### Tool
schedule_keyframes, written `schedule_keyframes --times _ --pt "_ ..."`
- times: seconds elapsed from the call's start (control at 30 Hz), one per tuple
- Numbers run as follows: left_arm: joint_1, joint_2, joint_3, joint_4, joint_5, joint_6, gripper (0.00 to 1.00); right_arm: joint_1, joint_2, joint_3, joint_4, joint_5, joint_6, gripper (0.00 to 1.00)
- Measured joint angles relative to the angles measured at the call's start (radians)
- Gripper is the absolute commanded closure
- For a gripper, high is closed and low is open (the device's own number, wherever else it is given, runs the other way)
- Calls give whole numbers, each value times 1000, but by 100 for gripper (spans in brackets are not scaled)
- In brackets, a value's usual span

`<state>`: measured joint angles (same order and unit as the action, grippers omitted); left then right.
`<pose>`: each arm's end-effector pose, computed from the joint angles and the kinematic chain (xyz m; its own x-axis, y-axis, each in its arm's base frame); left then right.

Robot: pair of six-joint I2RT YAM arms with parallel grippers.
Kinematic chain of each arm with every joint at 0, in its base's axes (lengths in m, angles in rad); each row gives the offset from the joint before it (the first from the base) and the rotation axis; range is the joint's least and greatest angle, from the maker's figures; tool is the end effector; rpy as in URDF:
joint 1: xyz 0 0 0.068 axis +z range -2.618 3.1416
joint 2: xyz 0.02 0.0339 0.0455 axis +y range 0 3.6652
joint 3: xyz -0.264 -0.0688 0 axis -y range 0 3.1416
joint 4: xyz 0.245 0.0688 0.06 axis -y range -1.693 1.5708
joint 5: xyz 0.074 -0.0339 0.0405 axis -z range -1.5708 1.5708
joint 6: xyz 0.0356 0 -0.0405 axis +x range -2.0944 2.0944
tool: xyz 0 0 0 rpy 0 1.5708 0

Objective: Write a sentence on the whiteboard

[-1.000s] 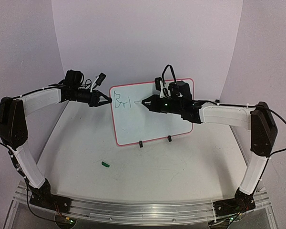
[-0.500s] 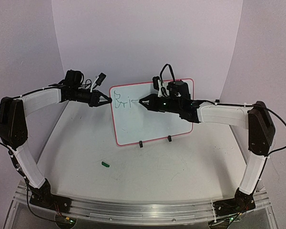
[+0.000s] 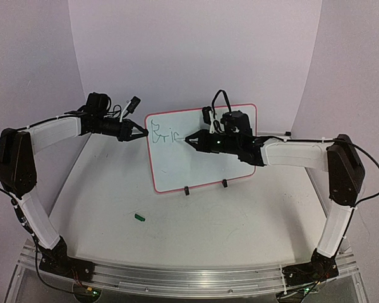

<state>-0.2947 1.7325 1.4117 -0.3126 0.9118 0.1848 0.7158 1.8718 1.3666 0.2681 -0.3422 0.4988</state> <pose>0.3661 -0.1405 0.2970 -0.4120 0.2426 -0.8783 0.8783 0.3624 -0.3119 0.3289 0.3018 0.2743 -0.5691 0.1023 -0.8159 -0.6742 0.5100 0.5342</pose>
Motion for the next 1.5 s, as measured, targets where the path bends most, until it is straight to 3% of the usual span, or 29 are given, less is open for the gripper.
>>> schedule_keyframes --times 0.8,1.5 --pt "-3 -2 0 -1 0 1 100 -1 -31 -4 -5 42 0 100" --pt "-4 -3 0 -1 -1 1 100 17 16 -47 1 -16 34 100"
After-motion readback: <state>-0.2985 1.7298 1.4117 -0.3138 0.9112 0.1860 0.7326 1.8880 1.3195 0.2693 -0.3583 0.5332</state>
